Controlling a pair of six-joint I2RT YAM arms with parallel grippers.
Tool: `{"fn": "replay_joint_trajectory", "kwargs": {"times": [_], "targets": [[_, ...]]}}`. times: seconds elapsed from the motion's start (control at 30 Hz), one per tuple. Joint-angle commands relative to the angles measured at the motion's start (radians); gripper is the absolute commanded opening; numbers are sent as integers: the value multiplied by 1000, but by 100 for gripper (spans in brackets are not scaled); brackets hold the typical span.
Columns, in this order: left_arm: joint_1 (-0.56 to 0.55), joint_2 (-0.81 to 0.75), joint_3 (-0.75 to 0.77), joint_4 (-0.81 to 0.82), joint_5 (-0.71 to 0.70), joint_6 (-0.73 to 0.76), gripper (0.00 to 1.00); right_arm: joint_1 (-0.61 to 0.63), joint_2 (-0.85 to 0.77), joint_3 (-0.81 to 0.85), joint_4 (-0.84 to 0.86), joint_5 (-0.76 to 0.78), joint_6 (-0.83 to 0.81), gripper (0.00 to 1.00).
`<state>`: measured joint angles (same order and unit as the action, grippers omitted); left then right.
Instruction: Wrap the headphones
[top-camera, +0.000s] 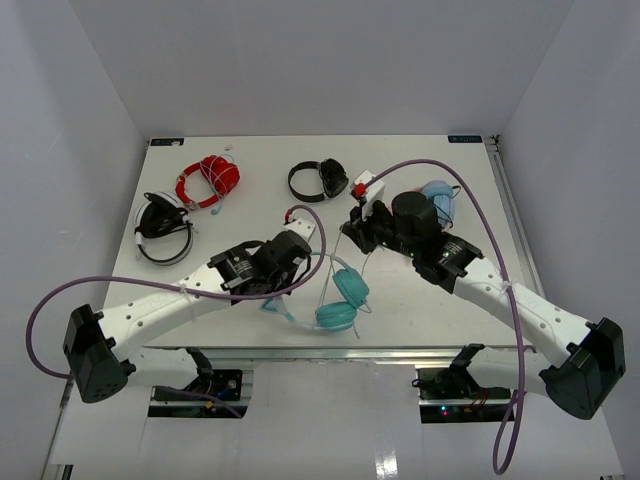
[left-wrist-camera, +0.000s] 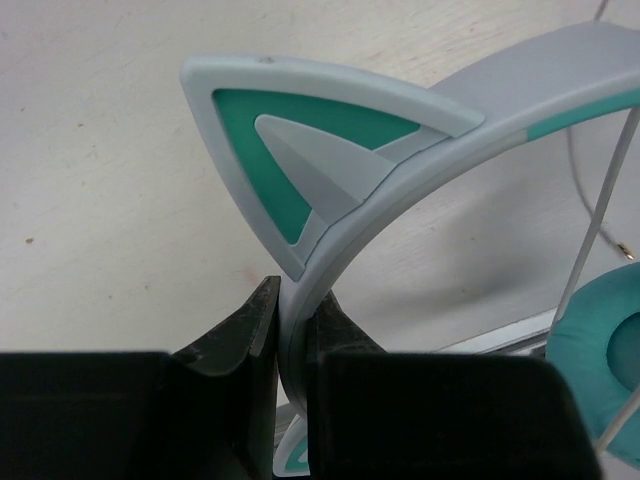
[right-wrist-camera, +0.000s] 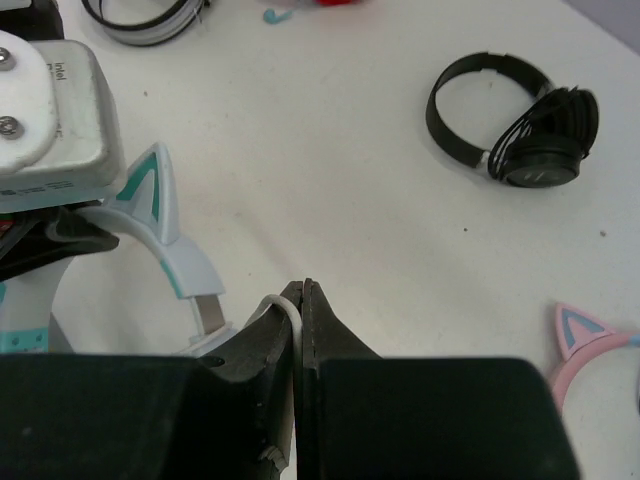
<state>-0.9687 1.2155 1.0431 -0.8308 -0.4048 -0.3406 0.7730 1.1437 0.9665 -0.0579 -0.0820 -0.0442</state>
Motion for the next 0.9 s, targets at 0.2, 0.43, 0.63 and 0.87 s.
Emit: {"fn": "replay_joint_trajectory", "kwargs": {"times": [0.2,0.43,0.63,0.87], "targets": [[-8,190,126,-180,-284,-206,0,-9,38,140,-177,-294,102,8],[14,251,245,-302,-391,-410,0,-4,-5,55,-97,-439,195,8],[30,228,287,-263,-390,-421,0,1,-59,-52,6,-465,265,10],[72,114,282,-160,-348,-424,0,18,-84,-151,145,-487,320,12]]}}
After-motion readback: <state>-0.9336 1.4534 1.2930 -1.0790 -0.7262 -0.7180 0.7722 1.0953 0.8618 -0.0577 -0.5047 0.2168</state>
